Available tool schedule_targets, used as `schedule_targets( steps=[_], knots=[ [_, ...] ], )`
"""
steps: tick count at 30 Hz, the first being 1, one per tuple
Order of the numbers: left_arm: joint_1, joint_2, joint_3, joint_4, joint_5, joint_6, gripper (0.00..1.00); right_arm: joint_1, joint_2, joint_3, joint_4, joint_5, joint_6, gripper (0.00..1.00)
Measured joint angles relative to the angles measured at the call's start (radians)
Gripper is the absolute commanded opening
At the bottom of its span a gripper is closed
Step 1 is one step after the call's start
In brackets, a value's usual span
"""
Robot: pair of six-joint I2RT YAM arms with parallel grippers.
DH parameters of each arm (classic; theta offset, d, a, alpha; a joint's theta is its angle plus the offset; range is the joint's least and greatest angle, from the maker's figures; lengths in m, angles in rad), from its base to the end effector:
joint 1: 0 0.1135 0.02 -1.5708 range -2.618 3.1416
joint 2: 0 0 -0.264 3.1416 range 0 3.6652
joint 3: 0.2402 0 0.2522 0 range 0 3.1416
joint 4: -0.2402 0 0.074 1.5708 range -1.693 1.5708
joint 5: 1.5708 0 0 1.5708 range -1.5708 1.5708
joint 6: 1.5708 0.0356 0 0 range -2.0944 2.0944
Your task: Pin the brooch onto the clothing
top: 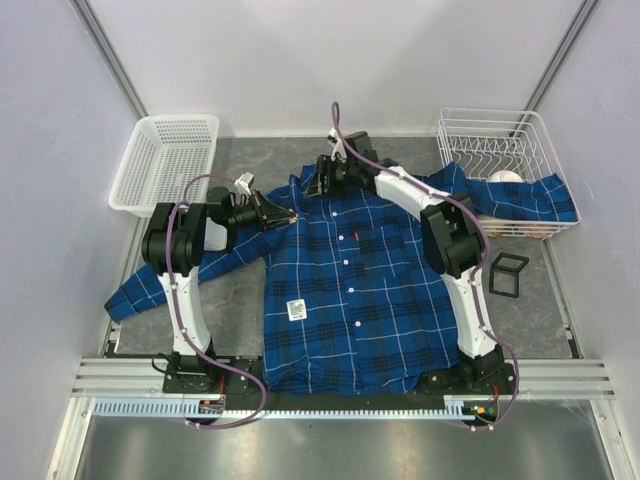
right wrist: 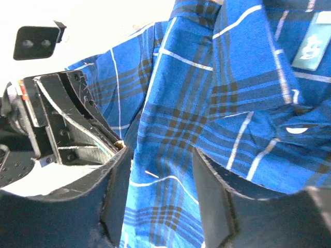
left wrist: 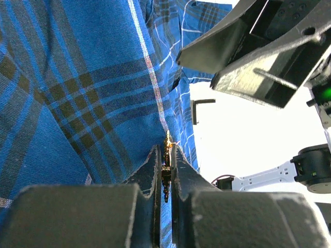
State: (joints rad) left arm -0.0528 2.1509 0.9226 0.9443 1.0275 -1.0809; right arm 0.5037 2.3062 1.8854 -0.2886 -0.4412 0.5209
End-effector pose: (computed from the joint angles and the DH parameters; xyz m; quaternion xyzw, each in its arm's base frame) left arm 0.3900 -0.0511 0.0978 -0.0859 0.7517 -0.6123 0.2296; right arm 0.4531 0.2671 0.1948 -0.0837 0.8874 0.3730 0.2576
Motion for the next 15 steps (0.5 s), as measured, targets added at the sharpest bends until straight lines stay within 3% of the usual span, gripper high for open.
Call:
schedule_targets(
  steps=[2,6,15],
  knots=[
    [0.000,0.000,0.000,0.000,0.002,0.000,0.02,-0.027,-0.008,-0.009,0.012,-0.055,-0.011,0.43],
    [0.000,0.000,0.001,0.000,0.005,0.000,0.02,-0.076,-0.018,-0.071,0.039,-0.128,-0.033,0.32],
    [-0.008,0.014,0.012,0.002,0.021,0.000,0.02,-0.077,0.027,-0.094,0.053,-0.198,-0.057,0.28]
  ],
)
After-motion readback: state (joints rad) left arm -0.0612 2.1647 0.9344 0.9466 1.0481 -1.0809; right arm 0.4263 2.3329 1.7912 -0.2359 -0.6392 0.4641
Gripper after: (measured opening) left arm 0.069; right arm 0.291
